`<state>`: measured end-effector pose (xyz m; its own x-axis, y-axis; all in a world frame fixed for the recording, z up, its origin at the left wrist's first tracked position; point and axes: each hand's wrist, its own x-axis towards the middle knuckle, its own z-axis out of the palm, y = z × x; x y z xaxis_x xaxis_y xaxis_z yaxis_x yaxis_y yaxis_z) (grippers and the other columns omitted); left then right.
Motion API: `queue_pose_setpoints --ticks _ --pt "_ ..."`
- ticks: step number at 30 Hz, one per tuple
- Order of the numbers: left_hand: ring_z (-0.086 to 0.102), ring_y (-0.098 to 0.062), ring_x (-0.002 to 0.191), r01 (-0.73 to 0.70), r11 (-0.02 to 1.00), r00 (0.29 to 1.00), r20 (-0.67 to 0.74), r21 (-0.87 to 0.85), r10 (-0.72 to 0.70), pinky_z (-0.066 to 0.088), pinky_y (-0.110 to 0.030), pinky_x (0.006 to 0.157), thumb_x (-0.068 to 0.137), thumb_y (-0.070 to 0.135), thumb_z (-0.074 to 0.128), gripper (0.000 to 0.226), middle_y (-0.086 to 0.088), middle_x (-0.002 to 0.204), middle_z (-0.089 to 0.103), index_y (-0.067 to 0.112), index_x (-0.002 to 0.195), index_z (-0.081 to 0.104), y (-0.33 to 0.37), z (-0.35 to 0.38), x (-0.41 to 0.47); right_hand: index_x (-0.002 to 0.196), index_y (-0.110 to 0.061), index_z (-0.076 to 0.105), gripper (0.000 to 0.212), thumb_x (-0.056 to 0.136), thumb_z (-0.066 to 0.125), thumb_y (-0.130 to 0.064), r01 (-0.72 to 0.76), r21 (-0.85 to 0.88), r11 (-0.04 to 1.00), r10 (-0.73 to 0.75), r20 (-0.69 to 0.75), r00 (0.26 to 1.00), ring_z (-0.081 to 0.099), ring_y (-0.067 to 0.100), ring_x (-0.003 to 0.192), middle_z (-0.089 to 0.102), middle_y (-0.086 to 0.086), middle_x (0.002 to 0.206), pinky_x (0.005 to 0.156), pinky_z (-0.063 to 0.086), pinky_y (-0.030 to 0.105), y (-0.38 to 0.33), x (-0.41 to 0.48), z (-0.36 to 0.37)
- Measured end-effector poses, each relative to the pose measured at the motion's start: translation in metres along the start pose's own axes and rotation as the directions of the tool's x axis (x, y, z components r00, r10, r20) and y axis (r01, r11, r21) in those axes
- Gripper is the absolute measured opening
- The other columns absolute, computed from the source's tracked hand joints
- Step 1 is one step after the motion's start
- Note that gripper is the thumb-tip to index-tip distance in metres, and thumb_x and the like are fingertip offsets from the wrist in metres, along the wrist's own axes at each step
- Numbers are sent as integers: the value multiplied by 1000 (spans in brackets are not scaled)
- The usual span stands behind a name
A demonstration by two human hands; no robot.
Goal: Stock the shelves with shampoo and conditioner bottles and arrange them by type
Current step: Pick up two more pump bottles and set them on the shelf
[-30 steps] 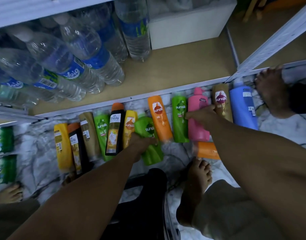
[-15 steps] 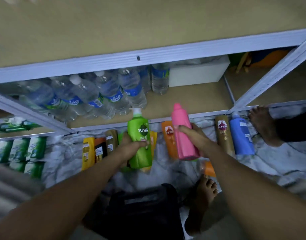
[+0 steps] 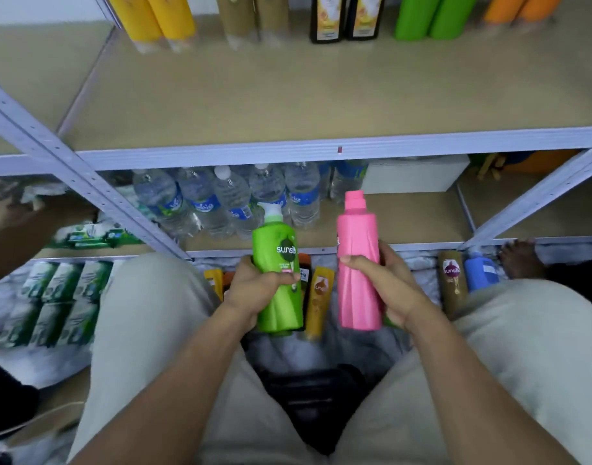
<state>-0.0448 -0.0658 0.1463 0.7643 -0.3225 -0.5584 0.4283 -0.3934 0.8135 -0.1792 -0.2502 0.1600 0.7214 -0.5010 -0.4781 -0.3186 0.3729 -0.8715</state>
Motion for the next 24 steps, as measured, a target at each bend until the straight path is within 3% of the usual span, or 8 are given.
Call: queue_pose_setpoints --ticks 4,9,11,14,17,21,24 --pt "75 -20 75 -4 998 1000 -25 -68 3 61 -35 64 66 -2 89 40 -8 87 77 8 98 66 6 2 -4 122 -26 66 48 76 80 -24 7 58 998 -6 -26 1000 71 20 83 75 3 99 75 61 41 -2 4 15" --pt "73 -14 70 -14 995 999 -53 -98 9 61 -37 68 67 -8 85 44 3 77 76 15 92 57 17 4 8 123 -13 61 57 73 75 -37 -158 133 978 159 4 987 71 32 82 72 21 105 76 60 48 -6 19 27" --pt "75 -20 78 13 995 998 -59 -95 -19 62 -40 70 64 -5 89 52 -6 88 76 12 101 56 23 -1 14 122 -18 59 60 73 84 -43 -166 88 982 166 7 986 73 31 81 74 17 103 71 62 46 -12 20 28" --pt "76 -27 84 89 996 995 -47 -32 -90 62 -50 75 50 15 97 75 -8 95 76 8 112 56 37 -9 17 124 -24 56 75 59 91 -35 -147 -9 989 147 1 989 75 27 82 76 8 100 67 61 40 -25 17 26" --pt "76 -25 85 124 992 990 -75 25 -122 61 -54 76 37 33 99 89 -4 96 77 12 112 56 64 -15 2 127 -32 56 82 54 93 -38 -138 -141 980 134 -35 990 74 24 93 75 3 108 79 61 44 -50 6 21" --pt "75 -25 88 115 990 992 -57 81 -111 61 -54 75 36 34 101 92 -5 98 75 12 112 54 120 -24 -55 123 -43 58 68 63 91 -43 -85 -303 949 71 -58 996 73 18 96 75 -7 107 87 59 45 -119 -43 14" --pt "74 -23 90 66 990 997 -35 126 -62 60 -55 77 36 43 99 91 -3 100 75 17 111 53 178 -31 -113 130 -42 54 68 74 89 -28 -12 -398 917 -20 -75 997 70 7 96 72 -15 107 85 57 30 -188 -93 11"
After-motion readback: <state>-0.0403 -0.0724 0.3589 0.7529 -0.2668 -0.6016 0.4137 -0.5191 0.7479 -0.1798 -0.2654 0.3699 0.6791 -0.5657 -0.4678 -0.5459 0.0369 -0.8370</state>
